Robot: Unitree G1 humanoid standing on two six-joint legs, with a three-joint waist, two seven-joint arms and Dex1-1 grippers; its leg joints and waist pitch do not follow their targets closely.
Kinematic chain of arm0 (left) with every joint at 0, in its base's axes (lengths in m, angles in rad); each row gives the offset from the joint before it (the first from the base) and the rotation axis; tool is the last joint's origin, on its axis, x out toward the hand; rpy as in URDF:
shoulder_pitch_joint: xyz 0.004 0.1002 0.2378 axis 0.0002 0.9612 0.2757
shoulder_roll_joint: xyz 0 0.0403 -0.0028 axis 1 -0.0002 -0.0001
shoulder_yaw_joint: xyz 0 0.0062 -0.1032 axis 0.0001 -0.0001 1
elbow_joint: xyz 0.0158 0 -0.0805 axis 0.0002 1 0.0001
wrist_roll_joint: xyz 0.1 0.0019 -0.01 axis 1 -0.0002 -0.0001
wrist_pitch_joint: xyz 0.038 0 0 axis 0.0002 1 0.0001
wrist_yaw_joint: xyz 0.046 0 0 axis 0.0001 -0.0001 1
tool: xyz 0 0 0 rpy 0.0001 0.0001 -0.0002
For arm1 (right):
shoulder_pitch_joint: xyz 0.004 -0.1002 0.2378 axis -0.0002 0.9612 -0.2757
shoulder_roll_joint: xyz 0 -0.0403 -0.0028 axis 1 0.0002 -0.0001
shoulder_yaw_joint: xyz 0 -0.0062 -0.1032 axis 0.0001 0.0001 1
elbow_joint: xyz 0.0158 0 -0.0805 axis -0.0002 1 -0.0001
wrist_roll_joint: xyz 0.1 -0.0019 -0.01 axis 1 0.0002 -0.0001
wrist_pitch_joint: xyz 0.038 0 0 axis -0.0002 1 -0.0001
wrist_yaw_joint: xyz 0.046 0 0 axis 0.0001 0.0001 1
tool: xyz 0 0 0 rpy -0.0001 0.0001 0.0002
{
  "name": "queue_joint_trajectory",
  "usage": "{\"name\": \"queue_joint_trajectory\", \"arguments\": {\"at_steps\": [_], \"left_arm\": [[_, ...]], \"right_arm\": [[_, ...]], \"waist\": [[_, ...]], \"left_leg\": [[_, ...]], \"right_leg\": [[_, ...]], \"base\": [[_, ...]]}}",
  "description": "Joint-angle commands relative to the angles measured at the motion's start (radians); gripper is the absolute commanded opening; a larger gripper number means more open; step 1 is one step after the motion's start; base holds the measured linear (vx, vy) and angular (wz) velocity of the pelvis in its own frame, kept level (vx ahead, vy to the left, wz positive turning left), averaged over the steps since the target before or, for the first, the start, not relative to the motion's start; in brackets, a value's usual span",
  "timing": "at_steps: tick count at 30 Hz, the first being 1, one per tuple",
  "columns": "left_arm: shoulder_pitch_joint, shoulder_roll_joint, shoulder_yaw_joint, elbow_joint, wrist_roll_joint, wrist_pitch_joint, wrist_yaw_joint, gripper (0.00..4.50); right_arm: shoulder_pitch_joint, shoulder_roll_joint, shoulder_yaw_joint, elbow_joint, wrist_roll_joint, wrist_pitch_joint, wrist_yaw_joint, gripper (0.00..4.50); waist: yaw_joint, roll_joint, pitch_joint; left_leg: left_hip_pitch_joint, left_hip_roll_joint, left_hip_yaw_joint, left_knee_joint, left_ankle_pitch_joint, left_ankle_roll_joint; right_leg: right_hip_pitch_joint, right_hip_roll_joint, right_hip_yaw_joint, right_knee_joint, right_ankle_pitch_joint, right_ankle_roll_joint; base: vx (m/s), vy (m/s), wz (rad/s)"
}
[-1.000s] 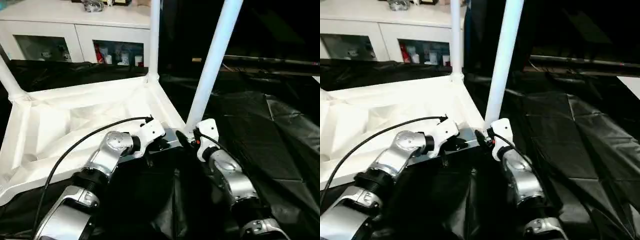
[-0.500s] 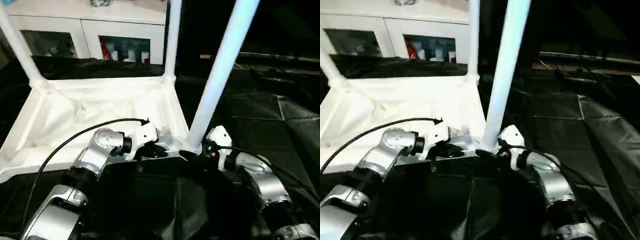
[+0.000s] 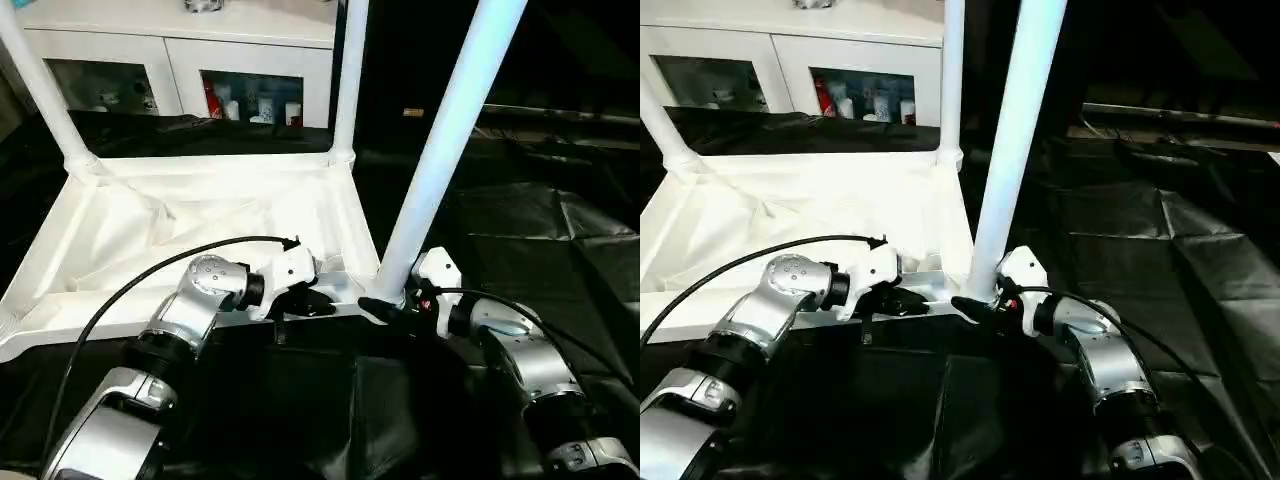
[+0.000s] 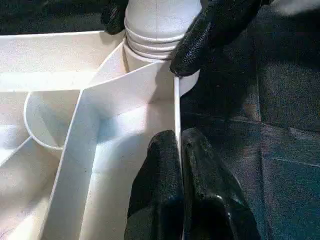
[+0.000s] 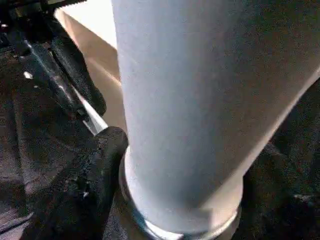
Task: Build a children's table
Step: Rotate leg to tighten
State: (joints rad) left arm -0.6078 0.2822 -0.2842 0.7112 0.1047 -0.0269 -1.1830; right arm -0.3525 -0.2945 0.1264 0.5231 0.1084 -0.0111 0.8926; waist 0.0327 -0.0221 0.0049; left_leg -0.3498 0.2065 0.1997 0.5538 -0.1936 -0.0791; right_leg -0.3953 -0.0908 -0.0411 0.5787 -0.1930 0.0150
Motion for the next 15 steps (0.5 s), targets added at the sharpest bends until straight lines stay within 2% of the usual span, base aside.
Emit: {"name": "queue_joint_trajectory", "arguments": {"at_steps": [1,3,5,6,7,8,9,11,12,13,14,15], "left_arm": [[0.047,-0.022,-0.069,0.084,0.042,0.025,0.000,0.00],[0.047,-0.062,-0.063,0.095,0.038,0.037,0.041,0.00],[0.047,-0.062,-0.063,0.095,0.038,0.037,0.041,0.00],[0.042,-0.086,-0.061,0.107,0.043,0.046,0.081,0.00],[0.040,-0.093,-0.060,0.112,0.046,0.051,0.096,0.00],[0.030,-0.110,-0.057,0.130,0.054,0.054,0.137,0.00],[0.019,-0.130,-0.052,0.149,0.062,0.060,0.187,0.00],[-0.002,-0.173,-0.044,0.183,0.073,0.075,0.278,0.00],[-0.018,-0.215,-0.032,0.205,0.073,0.089,0.349,0.00],[-0.018,-0.215,-0.032,0.205,0.073,0.089,0.349,0.00],[-0.019,-0.219,-0.031,0.206,0.072,0.090,0.352,0.00],[-0.027,-0.248,-0.026,0.216,0.068,0.100,0.379,0.00]], "right_arm": [[0.005,0.017,0.024,0.033,-0.028,0.002,-0.027,2.87],[0.033,0.079,0.012,0.049,-0.042,0.024,-0.141,2.76],[0.033,0.079,0.012,0.049,-0.042,0.024,-0.141,2.75],[0.047,0.125,0.000,0.052,-0.036,0.043,-0.207,2.74],[0.049,0.139,-0.004,0.054,-0.035,0.048,-0.227,2.73],[0.045,0.168,-0.013,0.071,-0.038,0.049,-0.283,2.72],[0.037,0.198,-0.024,0.093,-0.043,0.052,-0.346,2.72],[0.010,0.255,-0.050,0.144,-0.053,0.060,-0.483,2.72],[-0.017,0.292,-0.063,0.187,-0.063,0.068,-0.577,2.72],[-0.017,0.292,-0.063,0.187,-0.063,0.068,-0.577,2.72],[-0.019,0.295,-0.063,0.190,-0.064,0.067,-0.582,2.72],[-0.036,0.317,-0.065,0.213,-0.070,0.062,-0.624,2.72]], "waist": [[-0.005,-0.008,-0.021],[-0.007,-0.005,-0.020],[-0.009,-0.004,-0.013],[-0.012,0.004,-0.010],[-0.016,0.001,-0.006],[-0.020,0.000,-0.003],[-0.029,0.006,-0.004],[-0.040,0.011,-0.004],[-0.049,0.013,-0.003],[-0.050,0.022,-0.004],[-0.056,0.018,-0.003],[-0.059,0.020,-0.002]], "left_leg": [[0.000,0.027,-0.008,-0.061,-0.261,0.050],[0.002,0.027,-0.010,-0.064,-0.284,0.040],[0.008,0.027,-0.012,-0.069,-0.347,0.024],[0.011,0.026,-0.017,-0.073,-0.396,0.009],[0.013,0.026,-0.018,-0.075,-0.425,0.002],[0.023,0.024,-0.024,-0.075,-0.487,-0.011],[0.030,0.021,-0.028,-0.075,-0.531,-0.022],[0.037,0.019,-0.035,-0.076,-0.565,-0.031],[0.033,0.018,-0.041,-0.079,-0.582,-0.032],[0.034,0.018,-0.043,-0.080,-0.586,-0.034],[0.035,0.016,-0.045,-0.081,-0.597,-0.031],[0.040,0.015,-0.045,-0.081,-0.618,-0.028]], "right_leg": [[0.033,-0.041,0.031,-0.069,-0.229,-0.213],[0.030,-0.041,0.031,-0.073,-0.265,-0.202],[0.021,-0.041,0.031,-0.084,-0.358,-0.180],[0.019,-0.043,0.029,-0.091,-0.443,-0.154],[0.014,-0.041,0.029,-0.097,-0.479,-0.141],[0.006,-0.043,0.026,-0.108,-0.567,-0.114],[0.001,-0.041,0.023,-0.116,-0.609,-0.094],[-0.006,-0.039,0.019,-0.120,-0.623,-0.087],[-0.001,-0.038,0.013,-0.122,-0.631,-0.080],[0.002,-0.040,0.011,-0.123,-0.628,-0.078],[0.000,-0.037,0.006,-0.128,-0.627,-0.073],[-0.004,-0.036,0.004,-0.134,-0.632,-0.070]], "base": [[0.000,0.000,0.00],[0.000,0.000,0.00],[0.000,0.000,0.00],[0.000,0.000,0.00],[0.000,0.000,0.00],[0.000,0.000,0.00],[0.000,0.000,0.00],[0.000,0.000,0.00],[-0.054,0.033,-0.03],[-0.057,0.043,-0.07],[-0.057,0.043,-0.07],[0.000,0.000,0.00]]}}
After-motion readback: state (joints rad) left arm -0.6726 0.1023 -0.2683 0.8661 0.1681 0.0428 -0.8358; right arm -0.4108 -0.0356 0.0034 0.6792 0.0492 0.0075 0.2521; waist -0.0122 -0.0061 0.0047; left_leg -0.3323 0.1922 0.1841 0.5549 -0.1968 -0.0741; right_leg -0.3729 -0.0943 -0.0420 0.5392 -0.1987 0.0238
